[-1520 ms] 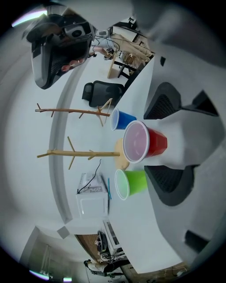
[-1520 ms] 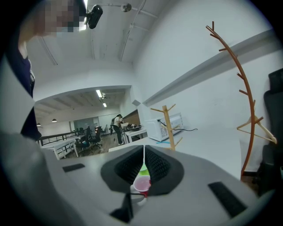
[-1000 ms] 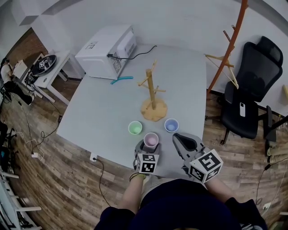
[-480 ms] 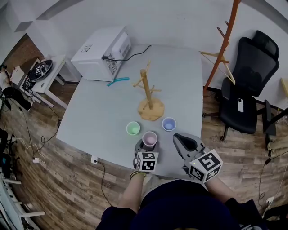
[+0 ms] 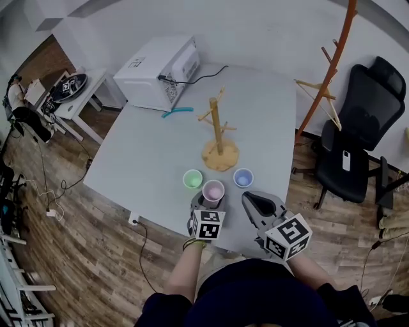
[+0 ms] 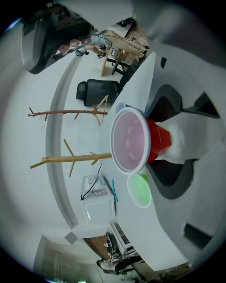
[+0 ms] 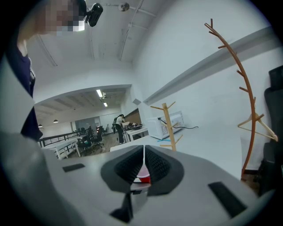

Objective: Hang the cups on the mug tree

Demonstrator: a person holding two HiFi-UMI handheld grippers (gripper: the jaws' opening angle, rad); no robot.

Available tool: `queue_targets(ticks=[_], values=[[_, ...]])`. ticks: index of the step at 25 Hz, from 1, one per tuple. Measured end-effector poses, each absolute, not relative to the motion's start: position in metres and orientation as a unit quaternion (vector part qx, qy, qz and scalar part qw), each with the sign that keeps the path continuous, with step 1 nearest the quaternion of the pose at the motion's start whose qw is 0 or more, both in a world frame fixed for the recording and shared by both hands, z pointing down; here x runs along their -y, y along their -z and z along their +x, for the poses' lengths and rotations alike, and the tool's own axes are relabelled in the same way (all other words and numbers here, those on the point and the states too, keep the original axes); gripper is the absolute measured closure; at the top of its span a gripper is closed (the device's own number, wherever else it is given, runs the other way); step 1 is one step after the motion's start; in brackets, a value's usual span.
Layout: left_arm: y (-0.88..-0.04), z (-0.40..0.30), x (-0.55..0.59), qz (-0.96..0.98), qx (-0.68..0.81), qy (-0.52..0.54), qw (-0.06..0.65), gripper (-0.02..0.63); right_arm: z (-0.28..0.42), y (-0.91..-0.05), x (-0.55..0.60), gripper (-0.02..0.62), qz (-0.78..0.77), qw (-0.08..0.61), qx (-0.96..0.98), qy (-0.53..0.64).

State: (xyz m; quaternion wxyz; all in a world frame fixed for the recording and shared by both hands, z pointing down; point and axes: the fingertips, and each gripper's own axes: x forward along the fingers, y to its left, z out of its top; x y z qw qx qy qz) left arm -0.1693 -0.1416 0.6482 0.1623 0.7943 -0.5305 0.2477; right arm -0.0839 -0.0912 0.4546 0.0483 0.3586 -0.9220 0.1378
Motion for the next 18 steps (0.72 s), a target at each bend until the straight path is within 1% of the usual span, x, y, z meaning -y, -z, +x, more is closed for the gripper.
queue_targets(ticks=[8,18], values=[[-0.631,-0.167,0.146,0.787,0.542,-0.238,0.172,0.328,-0.071,-0.449,0.091,0.565,0.347,0.044,0.928,-0.131],[-0.623,-0.169,0.164,0.780,0.544,-0.253,0.179,0.328,-0.062,-0.453,0.091,0.565,0.334,0.048,0.931,-0.139]])
